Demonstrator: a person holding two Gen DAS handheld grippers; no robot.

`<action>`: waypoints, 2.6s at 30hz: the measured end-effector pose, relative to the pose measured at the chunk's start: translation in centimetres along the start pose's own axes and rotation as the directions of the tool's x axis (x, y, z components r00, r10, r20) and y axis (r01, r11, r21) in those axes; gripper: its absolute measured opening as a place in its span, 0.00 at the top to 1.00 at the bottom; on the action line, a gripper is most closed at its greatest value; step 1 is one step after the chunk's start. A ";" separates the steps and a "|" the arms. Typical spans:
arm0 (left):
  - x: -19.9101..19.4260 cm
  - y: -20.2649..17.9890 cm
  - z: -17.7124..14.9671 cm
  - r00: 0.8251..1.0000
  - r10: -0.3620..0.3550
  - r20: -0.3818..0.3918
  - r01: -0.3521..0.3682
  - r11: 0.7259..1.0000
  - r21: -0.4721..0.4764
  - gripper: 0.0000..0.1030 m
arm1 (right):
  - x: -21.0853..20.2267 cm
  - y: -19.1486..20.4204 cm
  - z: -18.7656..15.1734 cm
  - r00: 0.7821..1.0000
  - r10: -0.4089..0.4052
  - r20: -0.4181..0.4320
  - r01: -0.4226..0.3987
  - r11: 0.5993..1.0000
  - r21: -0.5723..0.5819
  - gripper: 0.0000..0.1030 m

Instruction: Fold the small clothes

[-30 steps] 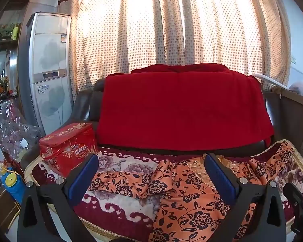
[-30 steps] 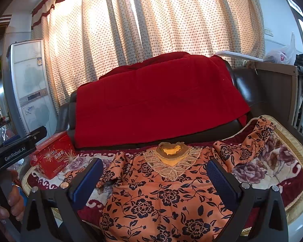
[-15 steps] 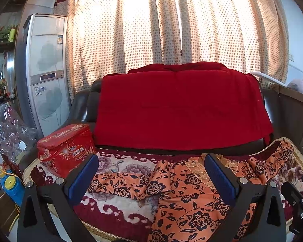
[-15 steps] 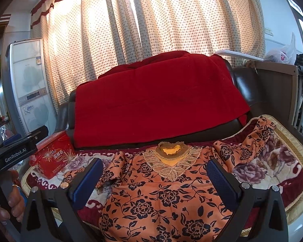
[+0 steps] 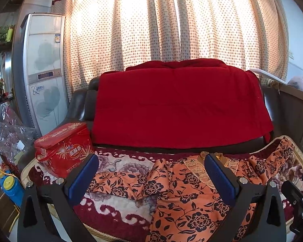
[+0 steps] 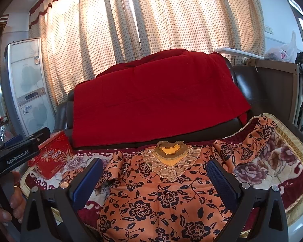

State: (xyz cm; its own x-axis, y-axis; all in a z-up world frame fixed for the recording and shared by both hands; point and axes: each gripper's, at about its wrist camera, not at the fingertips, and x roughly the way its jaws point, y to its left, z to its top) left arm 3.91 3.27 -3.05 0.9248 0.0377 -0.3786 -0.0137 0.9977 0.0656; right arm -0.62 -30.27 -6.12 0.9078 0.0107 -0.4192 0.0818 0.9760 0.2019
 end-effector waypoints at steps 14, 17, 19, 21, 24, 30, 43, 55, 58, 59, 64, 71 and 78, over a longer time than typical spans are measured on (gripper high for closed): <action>1.5 -0.6 -0.3 1.000 -0.007 -0.017 0.007 1.000 0.001 0.00 | 1.2 -0.9 0.0 1.000 -0.003 -0.015 0.004 0.999 0.043 0.00; 2.0 -0.7 -0.4 1.000 -0.009 -0.025 0.009 1.000 0.001 0.00 | 1.7 -1.0 0.0 1.000 0.000 -0.008 0.001 0.999 0.052 0.00; 2.7 -1.0 -0.6 0.999 -0.011 -0.033 0.011 1.000 0.004 0.00 | 2.2 -1.2 -0.1 1.000 -0.007 0.003 0.007 0.999 0.040 0.00; 3.7 -1.4 -0.9 0.999 -0.014 -0.048 0.015 1.000 0.010 0.00 | 2.8 -1.5 -0.3 1.000 -0.013 -0.002 0.013 0.999 0.042 0.00; 7.0 -2.6 -2.1 0.991 -0.049 -0.127 0.053 0.998 0.031 0.00 | 4.1 -3.1 -0.8 1.000 -0.002 -0.014 0.003 0.997 0.078 0.00; 18.2 -7.4 -8.5 0.889 -0.146 -0.433 0.198 0.977 0.077 0.00 | 7.1 -14.2 -4.1 0.998 -0.060 0.000 0.057 0.951 0.305 0.00; 30.0 -15.8 -15.1 0.846 -0.155 -0.511 0.285 0.940 0.186 0.00 | 17.7 -41.0 -1.2 0.951 -0.305 -0.057 0.280 0.765 0.580 0.31; 32.4 -17.0 -15.1 0.844 -0.174 -0.508 0.320 0.923 0.214 0.00 | 26.6 -53.4 3.5 0.815 -0.542 -0.206 0.566 0.666 0.485 0.31; 33.1 -16.8 -15.1 0.829 -0.187 -0.527 0.322 0.930 0.177 0.00 | 27.2 -54.0 3.3 0.825 -0.539 -0.171 0.544 0.673 0.502 0.32; 33.2 -16.7 -15.2 0.826 -0.188 -0.531 0.320 0.932 0.168 0.00 | 27.3 -54.2 3.6 0.831 -0.537 -0.149 0.531 0.682 0.503 0.43; 33.0 -16.6 -14.9 0.831 -0.193 -0.522 0.314 0.937 0.152 0.00 | 27.3 -53.9 4.0 0.884 -0.454 -0.109 0.436 0.720 0.539 0.83; 30.6 -15.2 -12.6 0.871 -0.225 -0.436 0.304 0.945 0.121 0.00 | 23.6 -48.7 5.5 0.959 -0.283 0.022 0.204 0.743 0.637 0.85; 29.8 -11.1 -10.4 0.911 -0.188 -0.366 0.226 0.972 0.064 0.00 | 22.4 -37.6 6.8 0.997 -0.045 0.070 -0.009 0.780 0.626 0.85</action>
State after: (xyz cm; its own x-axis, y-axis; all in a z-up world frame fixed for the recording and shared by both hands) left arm 27.69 -6.13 -24.68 0.7063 -0.1331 -0.6952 0.2203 0.9747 0.0371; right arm 19.38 -68.16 -17.11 0.9297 -0.0480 -0.3652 0.3132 0.6251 0.7149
